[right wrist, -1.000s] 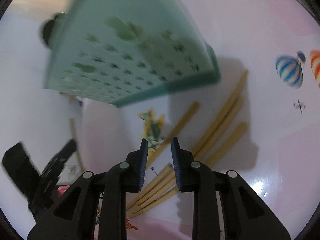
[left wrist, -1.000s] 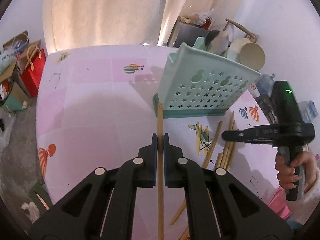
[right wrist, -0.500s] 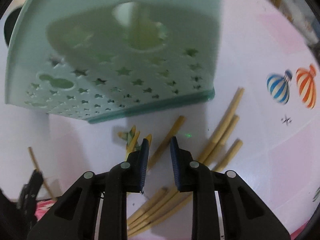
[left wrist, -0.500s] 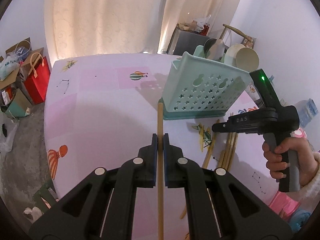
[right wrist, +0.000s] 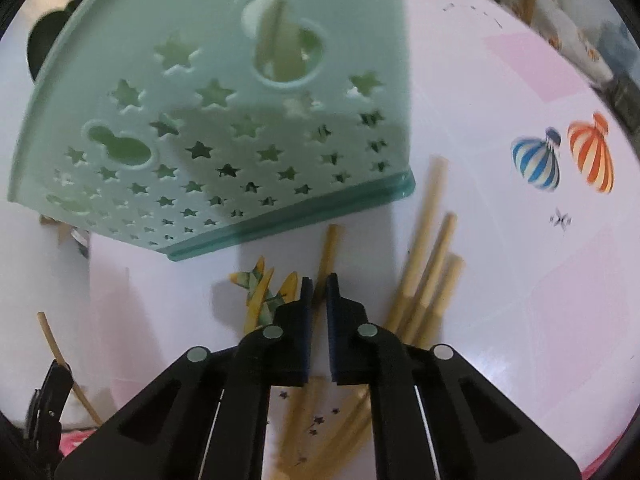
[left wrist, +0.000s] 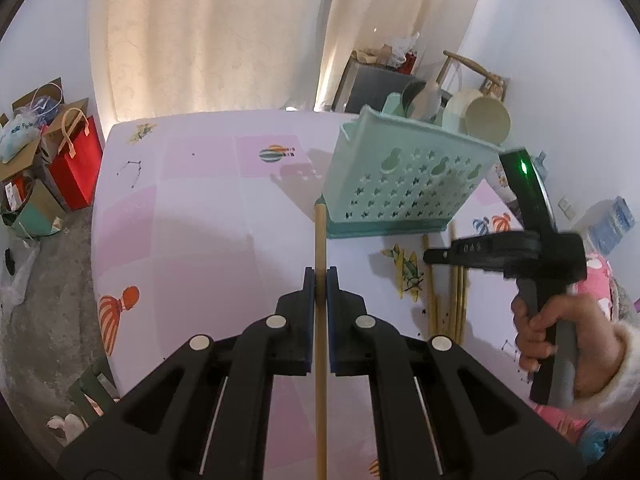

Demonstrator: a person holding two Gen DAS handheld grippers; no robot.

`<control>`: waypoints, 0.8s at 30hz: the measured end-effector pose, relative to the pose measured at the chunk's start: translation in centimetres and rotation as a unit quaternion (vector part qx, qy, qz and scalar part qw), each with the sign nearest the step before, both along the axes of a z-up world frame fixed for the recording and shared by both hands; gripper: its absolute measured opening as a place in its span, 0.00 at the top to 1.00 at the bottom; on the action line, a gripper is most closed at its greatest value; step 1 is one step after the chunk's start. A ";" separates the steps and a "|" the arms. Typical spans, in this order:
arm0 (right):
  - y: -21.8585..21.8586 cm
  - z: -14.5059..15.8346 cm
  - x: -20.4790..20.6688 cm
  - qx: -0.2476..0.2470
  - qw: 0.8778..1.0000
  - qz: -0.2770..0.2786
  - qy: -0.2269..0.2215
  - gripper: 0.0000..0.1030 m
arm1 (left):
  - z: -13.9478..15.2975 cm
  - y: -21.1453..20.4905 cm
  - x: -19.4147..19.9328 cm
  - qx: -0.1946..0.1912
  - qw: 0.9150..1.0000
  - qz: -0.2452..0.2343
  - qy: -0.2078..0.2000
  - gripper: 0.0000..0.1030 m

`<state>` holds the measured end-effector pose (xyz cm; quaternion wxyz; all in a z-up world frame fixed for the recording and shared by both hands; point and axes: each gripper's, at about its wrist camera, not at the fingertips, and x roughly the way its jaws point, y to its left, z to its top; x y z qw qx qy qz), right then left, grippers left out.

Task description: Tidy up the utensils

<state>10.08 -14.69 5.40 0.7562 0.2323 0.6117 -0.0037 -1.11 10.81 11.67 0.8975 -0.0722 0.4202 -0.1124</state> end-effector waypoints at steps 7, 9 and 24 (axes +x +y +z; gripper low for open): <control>1.7 4.1 -1.6 -0.002 0.993 0.028 -0.113 0.95 | 1.1 0.5 0.1 -0.016 1.000 0.011 -0.011 0.96; 1.8 5.2 -1.8 0.013 0.991 0.029 -0.127 0.95 | 1.4 0.7 0.1 -0.026 0.999 0.015 -0.015 0.96; -2.2 17.8 -4.8 0.059 0.938 0.016 -0.342 1.00 | 10.6 1.1 1.0 -0.153 0.975 0.041 -0.154 0.96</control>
